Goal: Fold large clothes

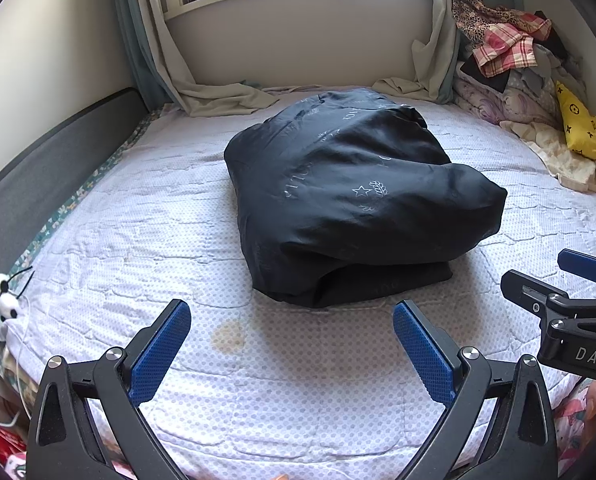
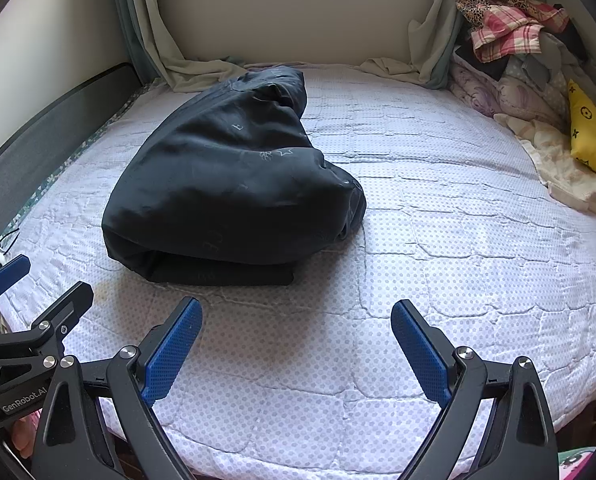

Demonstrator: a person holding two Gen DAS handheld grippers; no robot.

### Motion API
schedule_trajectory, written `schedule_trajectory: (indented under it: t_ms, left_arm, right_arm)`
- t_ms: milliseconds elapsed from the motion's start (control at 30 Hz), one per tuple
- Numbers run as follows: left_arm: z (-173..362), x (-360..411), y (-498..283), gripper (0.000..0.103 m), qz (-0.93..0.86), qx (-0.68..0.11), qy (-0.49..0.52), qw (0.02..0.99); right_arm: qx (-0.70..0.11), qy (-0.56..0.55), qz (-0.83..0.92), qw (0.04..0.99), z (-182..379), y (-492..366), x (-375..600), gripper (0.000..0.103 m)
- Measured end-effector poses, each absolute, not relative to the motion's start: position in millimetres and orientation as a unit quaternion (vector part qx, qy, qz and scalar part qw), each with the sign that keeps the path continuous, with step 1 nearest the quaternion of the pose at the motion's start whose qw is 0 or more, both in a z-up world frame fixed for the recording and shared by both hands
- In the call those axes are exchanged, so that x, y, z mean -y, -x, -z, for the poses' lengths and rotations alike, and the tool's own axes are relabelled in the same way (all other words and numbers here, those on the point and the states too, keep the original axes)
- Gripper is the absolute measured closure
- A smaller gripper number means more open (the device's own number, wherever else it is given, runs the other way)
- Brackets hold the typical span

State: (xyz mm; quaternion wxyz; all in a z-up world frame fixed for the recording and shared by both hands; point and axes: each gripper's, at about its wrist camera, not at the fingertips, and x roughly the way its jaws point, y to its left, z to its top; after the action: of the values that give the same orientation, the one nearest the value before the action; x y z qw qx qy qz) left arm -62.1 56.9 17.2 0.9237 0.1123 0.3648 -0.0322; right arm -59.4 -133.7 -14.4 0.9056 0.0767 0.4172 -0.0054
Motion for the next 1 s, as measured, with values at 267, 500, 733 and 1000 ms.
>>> schedule_trajectory:
  t_ms: [267, 500, 733, 1000]
  left_arm:
    - [-16.2, -57.9, 61.4, 0.001, 0.028, -0.365, -0.114, 0.924]
    - [-16.5, -58.5, 61.2, 0.001, 0.030, -0.364, -0.113, 0.924]
    - [-16.8, -59.5, 60.0, 0.001, 0.029, -0.363, -0.114, 0.924]
    - [-16.6, -60.9, 59.6, 0.001, 0.028, -0.364, -0.113, 0.924]
  right_arm:
    - [-0.418, -0.076, 0.005, 0.905, 14.7, 59.6, 134.1, 0.008]
    - [-0.418, -0.077, 0.006, 0.905, 15.5, 60.5, 134.7, 0.008]
    - [-0.420, -0.077, 0.006, 0.904, 17.0, 61.1, 135.6, 0.008]
    - [-0.423, -0.076, 0.004, 0.903, 19.2, 60.9, 136.2, 0.008]
